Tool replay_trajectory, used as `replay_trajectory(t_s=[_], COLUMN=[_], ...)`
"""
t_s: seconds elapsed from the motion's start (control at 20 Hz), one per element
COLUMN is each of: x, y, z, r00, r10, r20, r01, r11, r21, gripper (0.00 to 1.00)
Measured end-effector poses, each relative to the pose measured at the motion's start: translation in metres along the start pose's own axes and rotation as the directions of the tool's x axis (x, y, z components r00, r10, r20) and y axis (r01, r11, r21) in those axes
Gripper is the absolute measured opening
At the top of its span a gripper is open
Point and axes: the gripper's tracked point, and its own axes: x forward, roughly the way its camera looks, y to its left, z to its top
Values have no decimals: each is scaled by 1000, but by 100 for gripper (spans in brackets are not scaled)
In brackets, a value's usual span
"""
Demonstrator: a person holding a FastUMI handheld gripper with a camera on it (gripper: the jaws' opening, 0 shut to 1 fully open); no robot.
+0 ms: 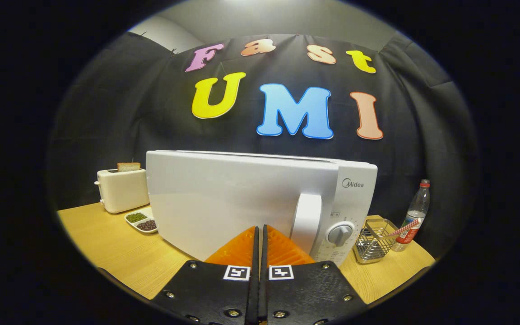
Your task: Open the microwave, put the food inside, and close the microwave door.
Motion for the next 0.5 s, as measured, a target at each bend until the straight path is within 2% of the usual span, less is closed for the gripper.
replay_trajectory(t_s=[0.15,0.25,0.4,0.5], x=[21,30,36,37], y=[-11,-12,-18,-20], z=[-6,-7,-3,-12], r00=[999,999,999,997], r10=[-39,-35,-48,-56], r20=[-18,-28,8,-48], r01=[38,36,48,54], r11=[999,999,998,997], r21=[-7,16,-42,-49], gripper=[1,1,1,1])
